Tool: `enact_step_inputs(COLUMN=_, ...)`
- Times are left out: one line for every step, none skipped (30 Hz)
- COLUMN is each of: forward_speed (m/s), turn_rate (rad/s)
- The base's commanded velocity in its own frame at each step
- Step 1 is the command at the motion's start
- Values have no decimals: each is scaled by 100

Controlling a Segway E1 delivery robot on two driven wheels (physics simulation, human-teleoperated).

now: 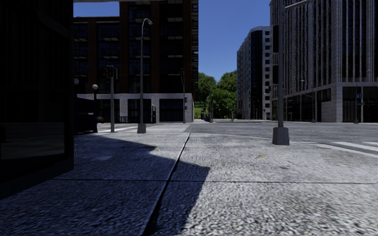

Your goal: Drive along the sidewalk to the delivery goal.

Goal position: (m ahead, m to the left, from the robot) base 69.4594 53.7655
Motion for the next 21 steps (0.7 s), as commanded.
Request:
enact_step_inputs(forward_speed=200, turn_rate=0)
enact_step_inputs(forward_speed=200, turn_rate=0)
enact_step_inputs(forward_speed=200, turn_rate=0)
enact_step_inputs(forward_speed=200, turn_rate=0)
enact_step_inputs(forward_speed=200, turn_rate=0)
enact_step_inputs(forward_speed=200, turn_rate=0)
enact_step_inputs(forward_speed=200, turn_rate=0)
enact_step_inputs(forward_speed=200, turn_rate=0)
enact_step_inputs(forward_speed=200, turn_rate=0)
enact_step_inputs(forward_speed=200, turn_rate=0)
enact_step_inputs(forward_speed=200, turn_rate=0)
enact_step_inputs(forward_speed=200, turn_rate=0)
enact_step_inputs(forward_speed=200, turn_rate=0)
enact_step_inputs(forward_speed=200, turn_rate=17)
enact_step_inputs(forward_speed=200, turn_rate=38)
enact_step_inputs(forward_speed=200, turn_rate=52)
enact_step_inputs(forward_speed=200, turn_rate=59)
enact_step_inputs(forward_speed=200, turn_rate=61)
enact_step_inputs(forward_speed=200, turn_rate=46)
enact_step_inputs(forward_speed=200, turn_rate=6)
enact_step_inputs(forward_speed=200, turn_rate=0)
